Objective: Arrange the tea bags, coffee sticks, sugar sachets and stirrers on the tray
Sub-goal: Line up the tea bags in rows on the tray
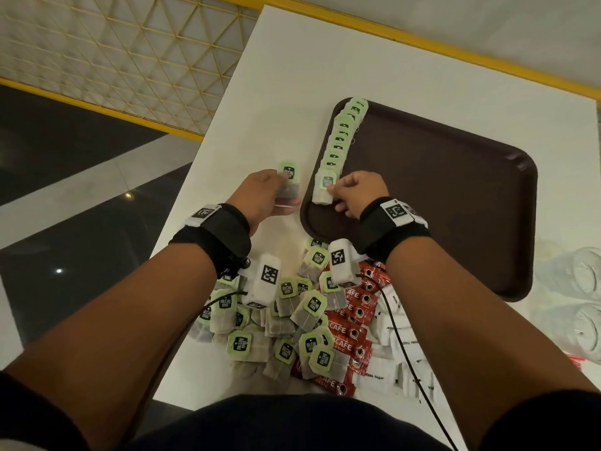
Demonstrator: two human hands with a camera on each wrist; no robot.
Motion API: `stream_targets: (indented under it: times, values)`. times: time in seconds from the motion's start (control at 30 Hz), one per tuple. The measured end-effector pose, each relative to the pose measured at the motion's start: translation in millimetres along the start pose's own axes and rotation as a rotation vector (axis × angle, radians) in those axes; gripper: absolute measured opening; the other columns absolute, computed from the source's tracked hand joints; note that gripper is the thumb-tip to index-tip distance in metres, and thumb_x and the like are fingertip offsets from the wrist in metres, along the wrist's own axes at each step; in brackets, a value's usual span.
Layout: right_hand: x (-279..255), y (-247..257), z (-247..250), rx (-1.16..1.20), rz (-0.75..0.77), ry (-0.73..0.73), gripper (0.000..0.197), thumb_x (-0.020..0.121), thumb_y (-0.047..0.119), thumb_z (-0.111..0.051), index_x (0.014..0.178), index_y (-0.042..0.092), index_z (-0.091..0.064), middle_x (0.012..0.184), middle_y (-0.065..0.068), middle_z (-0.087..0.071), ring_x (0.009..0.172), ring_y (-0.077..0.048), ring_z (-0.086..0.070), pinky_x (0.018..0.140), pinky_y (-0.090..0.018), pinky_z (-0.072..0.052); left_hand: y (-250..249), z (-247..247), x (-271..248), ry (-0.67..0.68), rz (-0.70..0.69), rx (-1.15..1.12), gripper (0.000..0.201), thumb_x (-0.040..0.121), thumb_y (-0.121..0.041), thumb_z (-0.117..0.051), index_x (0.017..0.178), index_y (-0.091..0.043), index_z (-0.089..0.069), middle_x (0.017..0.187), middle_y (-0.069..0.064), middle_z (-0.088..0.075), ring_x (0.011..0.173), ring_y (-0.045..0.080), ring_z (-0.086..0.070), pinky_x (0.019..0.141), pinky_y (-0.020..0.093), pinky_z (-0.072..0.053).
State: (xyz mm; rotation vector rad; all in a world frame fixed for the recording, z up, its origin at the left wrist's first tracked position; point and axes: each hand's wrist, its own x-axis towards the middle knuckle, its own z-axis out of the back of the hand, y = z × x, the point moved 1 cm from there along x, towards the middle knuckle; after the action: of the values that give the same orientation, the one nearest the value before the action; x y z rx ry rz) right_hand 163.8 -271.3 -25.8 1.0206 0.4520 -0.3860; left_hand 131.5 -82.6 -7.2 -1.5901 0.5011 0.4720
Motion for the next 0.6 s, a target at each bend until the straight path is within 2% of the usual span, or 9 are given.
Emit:
stream_targets:
  times: [0.13,0.23,0.3,0.43,0.53,0.6]
  values:
    - [1,2,-1,-0.140,-0.015,-0.029,0.018,0.087,0.032,-0.071,0.086,0.017,-0.062,0.080,-0.003,-0.070,0.059,-0.013,-0.065,0.065,-0.031,-0.056,3,4,-3,-0.026,-0.103,0.220,0.028,0.103,-0.032,-0.048,0.104,-0.008,-0.062,0.096,0.004,-0.067,0.072,0.013,-0.064,0.068,0.026,-0.054]
    - [-8,5,1,-0.219,0.095,-0.087,0.023,0.089,0.038,-0.067,0.091,0.015,-0.063,0.080,-0.002,-0.069,0.064,-0.016,-0.066,0.067,-0.031,-0.055,5,6,-4,-0.052,-0.215,0.398,0.034,0.101,-0.036,-0.049,0.102,-0.007,-0.067,0.091,0.005,-0.064,0.072,0.013,-0.057,0.066,0.024,-0.053]
    - [-21,10,1,-0.166,0.172,-0.039,0.026,0.091,0.039,-0.065,0.096,0.013,-0.065,0.086,-0.002,-0.069,0.067,-0.014,-0.065,0.064,-0.027,-0.053,6,4,-5,-0.027,-0.254,0.397,0.031,0.100,-0.035,-0.052,0.098,-0.009,-0.069,0.086,0.003,-0.063,0.072,0.013,-0.058,0.065,0.023,-0.054]
    - [-44,14,-7,0.016,0.169,0.146,0.020,0.092,0.029,-0.066,0.101,0.012,-0.066,0.093,-0.008,-0.070,0.069,-0.010,-0.061,0.059,-0.021,-0.051,8,-3,-7,-0.003,-0.240,0.287,0.026,0.097,-0.029,-0.060,0.101,-0.005,-0.071,0.085,0.005,-0.068,0.072,0.012,-0.064,0.066,0.024,-0.057]
    - [-46,10,-9,0.064,0.152,0.119,0.017,0.091,0.021,-0.068,0.100,0.007,-0.064,0.084,-0.008,-0.067,0.064,-0.009,-0.060,0.054,-0.018,-0.049,11,-9,-9,0.021,-0.221,0.284,0.025,0.096,-0.028,-0.062,0.101,-0.005,-0.070,0.090,0.008,-0.071,0.077,0.014,-0.068,0.068,0.025,-0.058]
    - [-44,6,-7,0.084,0.104,0.113,0.017,0.091,0.019,-0.068,0.101,0.006,-0.064,0.082,-0.007,-0.067,0.063,-0.010,-0.060,0.055,-0.020,-0.049,12,-9,-10,0.027,-0.198,0.309,0.025,0.098,-0.030,-0.059,0.106,-0.008,-0.068,0.096,0.008,-0.071,0.082,0.015,-0.068,0.072,0.029,-0.059]
